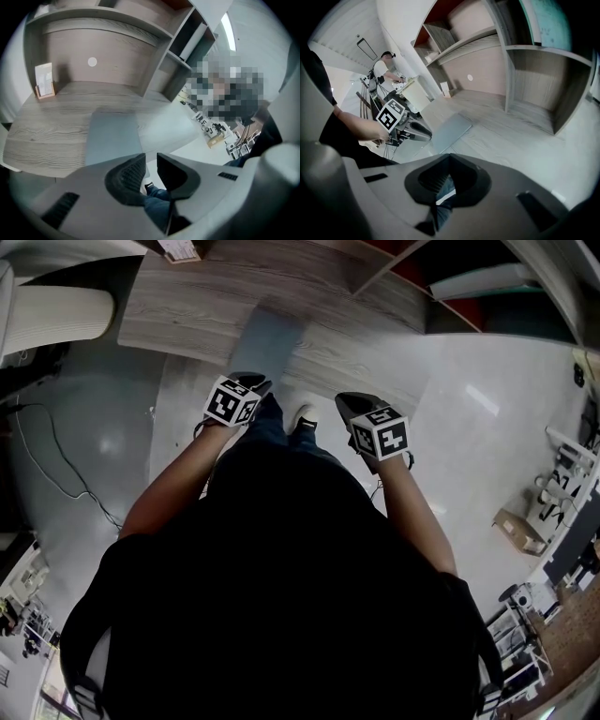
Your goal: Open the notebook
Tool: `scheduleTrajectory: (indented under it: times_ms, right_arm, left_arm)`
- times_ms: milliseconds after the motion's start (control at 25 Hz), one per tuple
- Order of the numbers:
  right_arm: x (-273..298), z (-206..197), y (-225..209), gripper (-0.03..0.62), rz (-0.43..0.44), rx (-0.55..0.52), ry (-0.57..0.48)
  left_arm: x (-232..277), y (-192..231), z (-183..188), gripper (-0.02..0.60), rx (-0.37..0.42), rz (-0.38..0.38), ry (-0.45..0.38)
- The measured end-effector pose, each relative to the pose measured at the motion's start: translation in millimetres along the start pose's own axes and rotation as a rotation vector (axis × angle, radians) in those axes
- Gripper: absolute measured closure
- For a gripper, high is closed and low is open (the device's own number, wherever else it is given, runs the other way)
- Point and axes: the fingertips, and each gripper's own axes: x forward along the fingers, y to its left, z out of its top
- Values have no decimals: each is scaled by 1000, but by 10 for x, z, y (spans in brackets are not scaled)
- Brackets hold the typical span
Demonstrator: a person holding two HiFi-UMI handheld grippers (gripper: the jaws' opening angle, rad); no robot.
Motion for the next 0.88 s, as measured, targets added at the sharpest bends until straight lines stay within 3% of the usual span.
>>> scheduleTrajectory:
  times_ms: [440, 880]
  right_arm:
    - [20, -139, -41, 594, -2, 20, 3]
    - [-6, -305, -126, 594, -12, 34, 21]
  left_arm:
    - [177, 9, -157, 466, 38, 43, 56]
    - [413, -74, -330, 426, 123, 88, 119]
